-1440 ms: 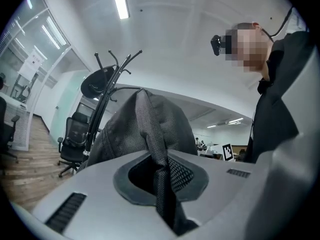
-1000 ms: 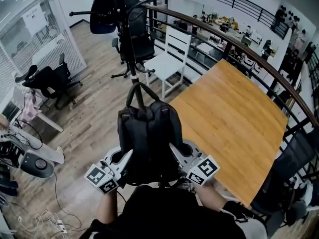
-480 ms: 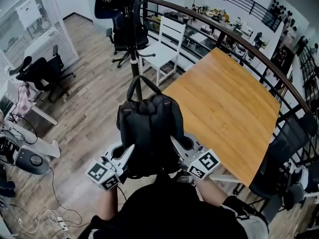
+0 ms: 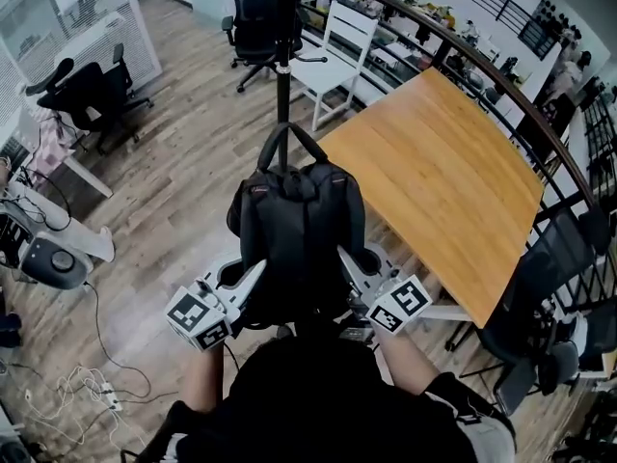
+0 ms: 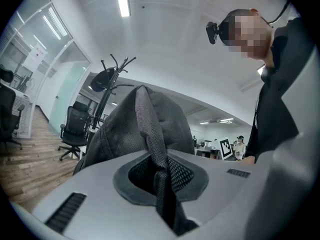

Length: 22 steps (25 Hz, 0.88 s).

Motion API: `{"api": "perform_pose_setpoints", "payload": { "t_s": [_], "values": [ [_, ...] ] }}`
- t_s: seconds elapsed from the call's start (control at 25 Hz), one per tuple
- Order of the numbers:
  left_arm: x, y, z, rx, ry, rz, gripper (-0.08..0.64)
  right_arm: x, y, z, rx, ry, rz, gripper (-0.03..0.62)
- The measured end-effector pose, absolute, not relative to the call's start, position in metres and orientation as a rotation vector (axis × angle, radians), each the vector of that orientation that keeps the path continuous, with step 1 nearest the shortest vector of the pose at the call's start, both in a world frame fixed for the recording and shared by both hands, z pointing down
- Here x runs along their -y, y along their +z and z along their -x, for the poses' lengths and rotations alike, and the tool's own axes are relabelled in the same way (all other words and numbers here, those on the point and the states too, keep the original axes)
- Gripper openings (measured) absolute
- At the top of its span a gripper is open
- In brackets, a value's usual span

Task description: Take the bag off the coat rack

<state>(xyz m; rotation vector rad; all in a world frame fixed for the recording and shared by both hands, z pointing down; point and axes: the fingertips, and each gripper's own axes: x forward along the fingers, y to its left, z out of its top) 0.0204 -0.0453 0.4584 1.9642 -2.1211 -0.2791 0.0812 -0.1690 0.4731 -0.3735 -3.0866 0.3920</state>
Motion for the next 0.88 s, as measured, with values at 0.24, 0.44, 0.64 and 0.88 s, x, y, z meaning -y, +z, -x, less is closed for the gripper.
{"api": "perform_pose_setpoints", "payload": {
  "t_s": [0.24, 0.44, 0.64, 0.88],
  "values": [
    [0.017, 0.472, -0.046, 2.114, -0.242, -1.921, 0.038, 0.14, 0.49, -0.105, 3.038, 0.405, 0.382, 0.041],
    [0.002, 0.485, -0.057, 2.141, -0.233, -1.874, 0.038, 0.124, 0.501, -0.116, 3.018, 0.378, 0.39, 0.041],
    [0.003, 0.488, -0.06, 2.225, -0.198, -1.788, 0.038, 0.122, 0.5, -0.12, 3.006, 0.309, 0.357, 0.041],
    [0.012, 0.497, -0.075, 2.309, -0.186, -1.695, 0.038, 0.126, 0.504, -0.137, 3.002, 0.268, 0.359, 0.041]
  ]
}}
